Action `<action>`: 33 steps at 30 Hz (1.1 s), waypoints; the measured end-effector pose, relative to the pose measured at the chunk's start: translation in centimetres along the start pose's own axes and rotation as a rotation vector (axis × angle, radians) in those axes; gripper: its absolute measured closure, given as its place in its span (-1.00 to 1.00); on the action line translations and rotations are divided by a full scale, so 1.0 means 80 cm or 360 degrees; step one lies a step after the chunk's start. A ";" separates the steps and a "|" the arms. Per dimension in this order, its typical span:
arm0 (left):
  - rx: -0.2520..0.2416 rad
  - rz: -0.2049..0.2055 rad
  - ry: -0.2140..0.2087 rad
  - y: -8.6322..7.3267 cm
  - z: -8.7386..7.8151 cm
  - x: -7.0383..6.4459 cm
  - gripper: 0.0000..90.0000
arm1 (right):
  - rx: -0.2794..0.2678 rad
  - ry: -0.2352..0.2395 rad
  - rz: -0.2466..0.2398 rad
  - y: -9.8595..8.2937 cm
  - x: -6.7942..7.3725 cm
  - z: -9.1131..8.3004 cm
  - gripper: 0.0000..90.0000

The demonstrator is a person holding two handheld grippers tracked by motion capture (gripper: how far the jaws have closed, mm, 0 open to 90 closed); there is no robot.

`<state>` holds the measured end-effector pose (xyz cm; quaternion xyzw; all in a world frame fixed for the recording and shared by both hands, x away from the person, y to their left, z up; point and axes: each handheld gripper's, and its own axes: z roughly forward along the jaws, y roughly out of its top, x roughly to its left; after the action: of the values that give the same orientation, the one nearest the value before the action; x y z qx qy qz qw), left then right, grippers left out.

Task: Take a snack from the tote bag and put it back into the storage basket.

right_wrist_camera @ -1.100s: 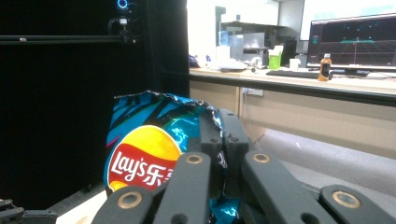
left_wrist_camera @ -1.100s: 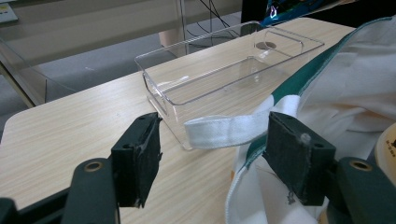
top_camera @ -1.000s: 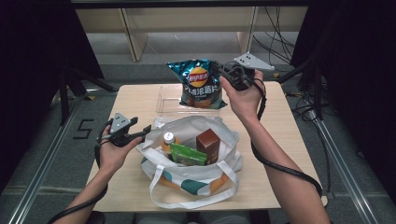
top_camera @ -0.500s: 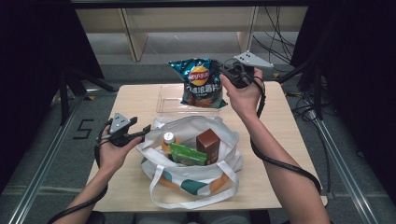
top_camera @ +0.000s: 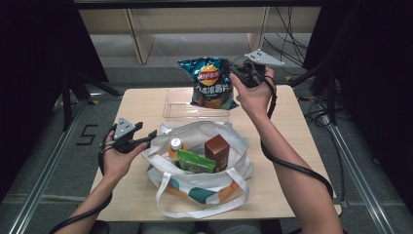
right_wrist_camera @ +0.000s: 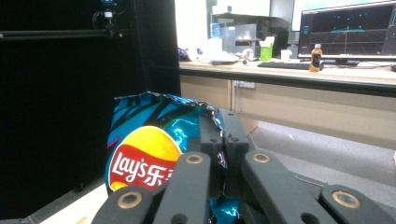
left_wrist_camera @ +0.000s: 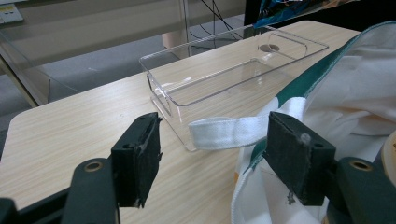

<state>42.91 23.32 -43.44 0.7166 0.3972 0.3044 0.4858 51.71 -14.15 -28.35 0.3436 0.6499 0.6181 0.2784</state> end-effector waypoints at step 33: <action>-0.0017 -0.0028 0.0003 -0.003 0.002 0.006 -0.23 | 0.0049 -0.0035 0.0044 -0.009 -0.019 0.047 1.00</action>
<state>43.24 23.66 -43.68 0.7102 0.4023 0.3029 0.4920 55.54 -13.06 -29.44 0.3637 0.6513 0.6081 0.2716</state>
